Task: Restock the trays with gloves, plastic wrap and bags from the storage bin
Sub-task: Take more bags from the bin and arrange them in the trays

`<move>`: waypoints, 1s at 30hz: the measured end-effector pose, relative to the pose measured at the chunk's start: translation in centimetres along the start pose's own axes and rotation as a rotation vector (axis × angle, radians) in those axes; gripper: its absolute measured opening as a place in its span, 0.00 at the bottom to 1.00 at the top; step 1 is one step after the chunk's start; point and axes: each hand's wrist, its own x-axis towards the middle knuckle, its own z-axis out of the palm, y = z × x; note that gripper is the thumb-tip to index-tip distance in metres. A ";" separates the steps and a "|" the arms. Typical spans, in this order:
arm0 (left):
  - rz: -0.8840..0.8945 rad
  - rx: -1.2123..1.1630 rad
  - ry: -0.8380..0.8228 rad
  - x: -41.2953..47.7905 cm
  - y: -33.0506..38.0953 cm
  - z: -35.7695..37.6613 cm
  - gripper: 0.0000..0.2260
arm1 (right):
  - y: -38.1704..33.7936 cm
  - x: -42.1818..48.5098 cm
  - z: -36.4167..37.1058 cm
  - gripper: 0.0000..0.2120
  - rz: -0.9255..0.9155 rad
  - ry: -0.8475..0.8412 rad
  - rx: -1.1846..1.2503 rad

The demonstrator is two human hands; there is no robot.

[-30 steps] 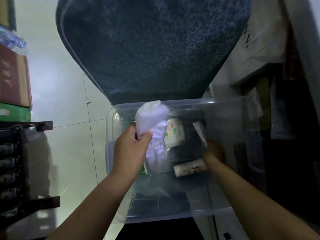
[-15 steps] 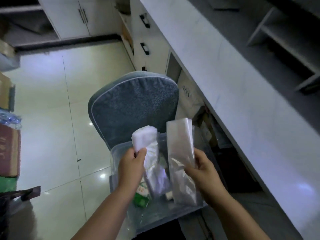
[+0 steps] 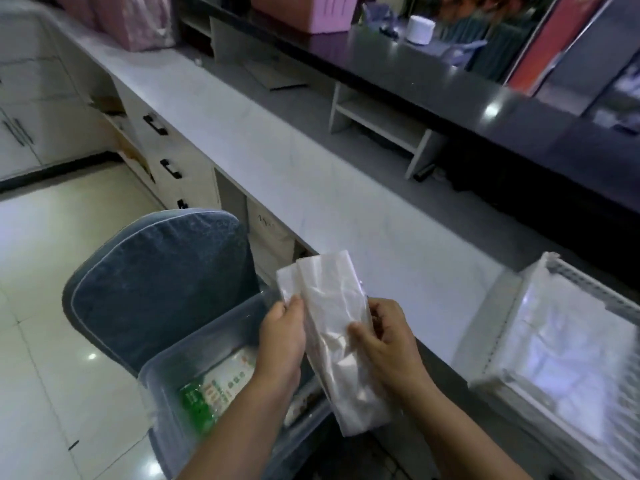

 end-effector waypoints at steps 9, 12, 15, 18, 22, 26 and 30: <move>0.101 0.056 -0.434 -9.9 0.6 13.1 0.20 | 4.0 -5.9 -13.6 0.18 0.028 0.099 0.270; 0.207 0.109 -0.498 -14.9 -0.9 18.4 0.10 | 6.5 -9.0 -19.4 0.19 -0.021 0.119 0.319; 0.168 0.008 -0.515 -19.4 -3.3 24.0 0.12 | 9.3 -12.3 -25.2 0.21 -0.054 0.138 0.337; 0.089 -0.067 -0.547 -23.1 -5.9 29.2 0.18 | 12.1 -15.5 -30.5 0.22 -0.054 0.176 0.324; 0.066 -0.121 -0.557 -26.6 -9.0 34.7 0.15 | 15.1 -19.4 -36.5 0.22 0.024 0.182 0.207; 0.018 -0.169 -0.615 -29.0 -10.5 38.7 0.12 | 17.8 -22.1 -41.0 0.17 0.141 0.186 0.088; 0.062 -0.153 -0.696 -29.8 -10.4 41.5 0.14 | 19.5 -23.7 -44.6 0.12 0.185 0.249 -0.079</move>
